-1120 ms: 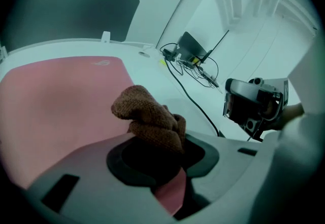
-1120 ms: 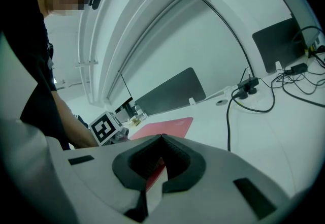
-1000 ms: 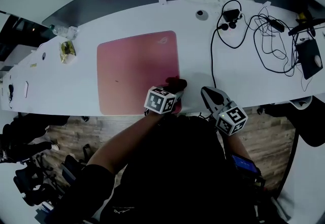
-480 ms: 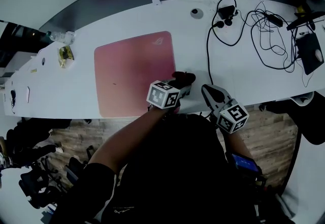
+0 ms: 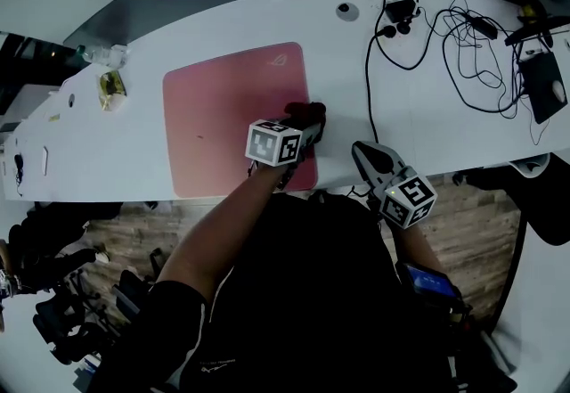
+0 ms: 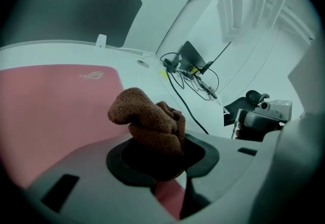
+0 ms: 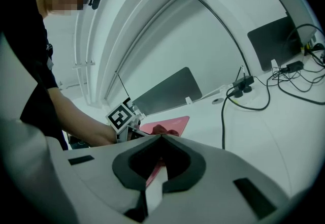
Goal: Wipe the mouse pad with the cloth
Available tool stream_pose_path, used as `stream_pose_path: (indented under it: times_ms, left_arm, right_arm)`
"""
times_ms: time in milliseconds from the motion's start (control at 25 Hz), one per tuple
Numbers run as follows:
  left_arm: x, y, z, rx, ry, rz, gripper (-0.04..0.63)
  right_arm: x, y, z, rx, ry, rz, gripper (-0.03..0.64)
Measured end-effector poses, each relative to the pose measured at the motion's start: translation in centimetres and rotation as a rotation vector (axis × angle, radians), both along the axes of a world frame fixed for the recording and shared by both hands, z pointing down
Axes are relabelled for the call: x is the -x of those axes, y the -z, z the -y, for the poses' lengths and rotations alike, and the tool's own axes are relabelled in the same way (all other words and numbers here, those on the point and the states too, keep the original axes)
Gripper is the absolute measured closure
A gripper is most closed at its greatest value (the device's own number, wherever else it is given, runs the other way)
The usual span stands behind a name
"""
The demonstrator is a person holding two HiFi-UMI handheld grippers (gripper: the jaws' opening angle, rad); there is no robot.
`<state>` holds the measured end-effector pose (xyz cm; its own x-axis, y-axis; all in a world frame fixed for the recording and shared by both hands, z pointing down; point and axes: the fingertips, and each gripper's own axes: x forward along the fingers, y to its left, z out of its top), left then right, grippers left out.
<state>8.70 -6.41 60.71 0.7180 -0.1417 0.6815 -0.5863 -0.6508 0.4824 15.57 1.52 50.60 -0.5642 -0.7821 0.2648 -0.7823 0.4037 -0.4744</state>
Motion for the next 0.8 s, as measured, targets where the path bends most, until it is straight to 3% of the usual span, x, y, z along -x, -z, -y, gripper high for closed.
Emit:
stream_pose_path:
  times_ms: [200, 800]
  left_arm:
    - [3.3, -0.2, 1.4, 0.012, 0.06, 0.005, 0.46]
    - [15.2, -0.6, 4.0, -0.013, 0.131, 0.048, 0.46]
  right_arm:
    - [1.3, 0.4, 0.6, -0.007, -0.003, -0.008, 0.592]
    - [8.5, 1.6, 2.4, -0.013, 0.028, -0.023, 0.592]
